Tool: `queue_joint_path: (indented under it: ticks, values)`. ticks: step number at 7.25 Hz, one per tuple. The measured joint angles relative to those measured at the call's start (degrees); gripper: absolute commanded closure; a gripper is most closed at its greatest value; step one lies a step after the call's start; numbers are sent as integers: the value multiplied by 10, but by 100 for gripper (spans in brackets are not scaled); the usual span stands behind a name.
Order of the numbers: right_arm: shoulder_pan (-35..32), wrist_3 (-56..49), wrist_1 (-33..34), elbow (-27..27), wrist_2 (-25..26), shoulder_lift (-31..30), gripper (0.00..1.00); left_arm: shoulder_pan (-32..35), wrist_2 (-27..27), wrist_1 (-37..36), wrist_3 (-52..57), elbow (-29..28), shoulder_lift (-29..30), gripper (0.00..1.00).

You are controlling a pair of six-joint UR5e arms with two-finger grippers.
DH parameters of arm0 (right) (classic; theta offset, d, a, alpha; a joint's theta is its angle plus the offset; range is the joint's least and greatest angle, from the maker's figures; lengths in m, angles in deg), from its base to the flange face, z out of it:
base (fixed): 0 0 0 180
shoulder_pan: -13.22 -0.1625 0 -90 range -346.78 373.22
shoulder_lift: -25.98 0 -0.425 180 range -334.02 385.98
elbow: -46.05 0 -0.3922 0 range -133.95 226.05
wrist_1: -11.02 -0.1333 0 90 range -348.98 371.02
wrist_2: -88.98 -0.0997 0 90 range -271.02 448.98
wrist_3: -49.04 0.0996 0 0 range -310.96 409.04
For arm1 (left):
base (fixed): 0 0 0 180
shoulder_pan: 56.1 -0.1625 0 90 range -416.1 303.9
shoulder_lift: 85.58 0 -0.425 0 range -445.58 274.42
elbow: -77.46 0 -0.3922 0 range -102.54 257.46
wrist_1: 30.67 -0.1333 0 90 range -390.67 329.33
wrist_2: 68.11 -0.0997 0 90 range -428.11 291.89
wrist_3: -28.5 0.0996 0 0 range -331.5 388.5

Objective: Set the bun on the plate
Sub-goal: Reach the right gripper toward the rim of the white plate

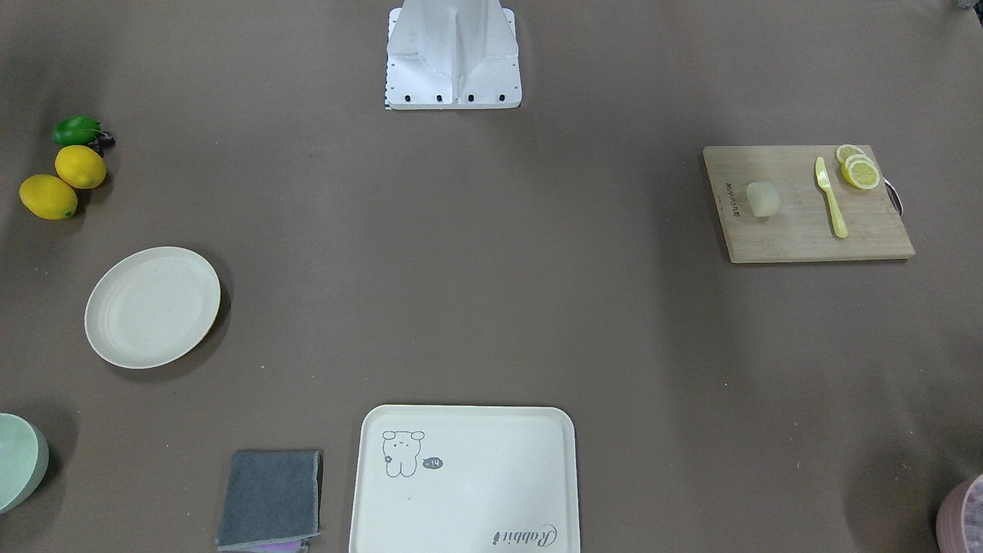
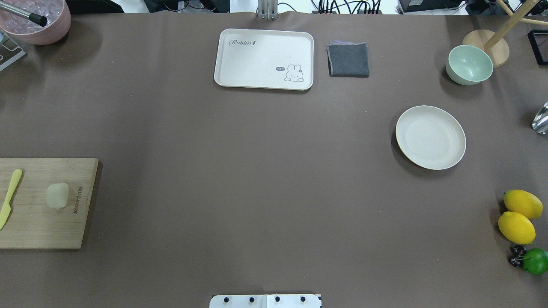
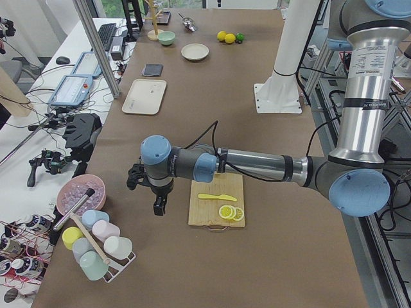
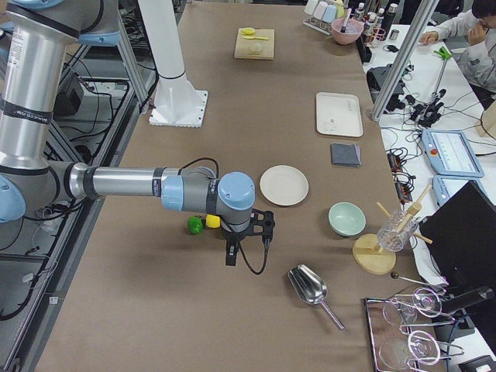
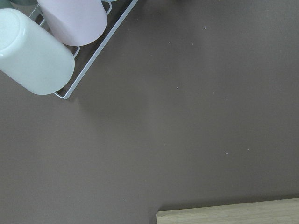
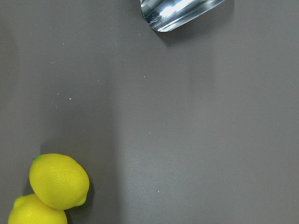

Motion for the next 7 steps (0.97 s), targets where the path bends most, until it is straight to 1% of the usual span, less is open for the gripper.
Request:
queue_joint_path:
  ticks: [3, 6, 7]
  values:
    - [0, 0, 0, 0, 0, 0, 0, -1, 0, 0, 2, 5, -1, 3]
    - [-1, 0, -1, -1, 0, 0, 0, -1, -2, 2, 1, 53, -32, 3]
    - [-1, 0, -3, -2, 0, 0, 0, -1, -3, 2, -1, 68, -33, 3]
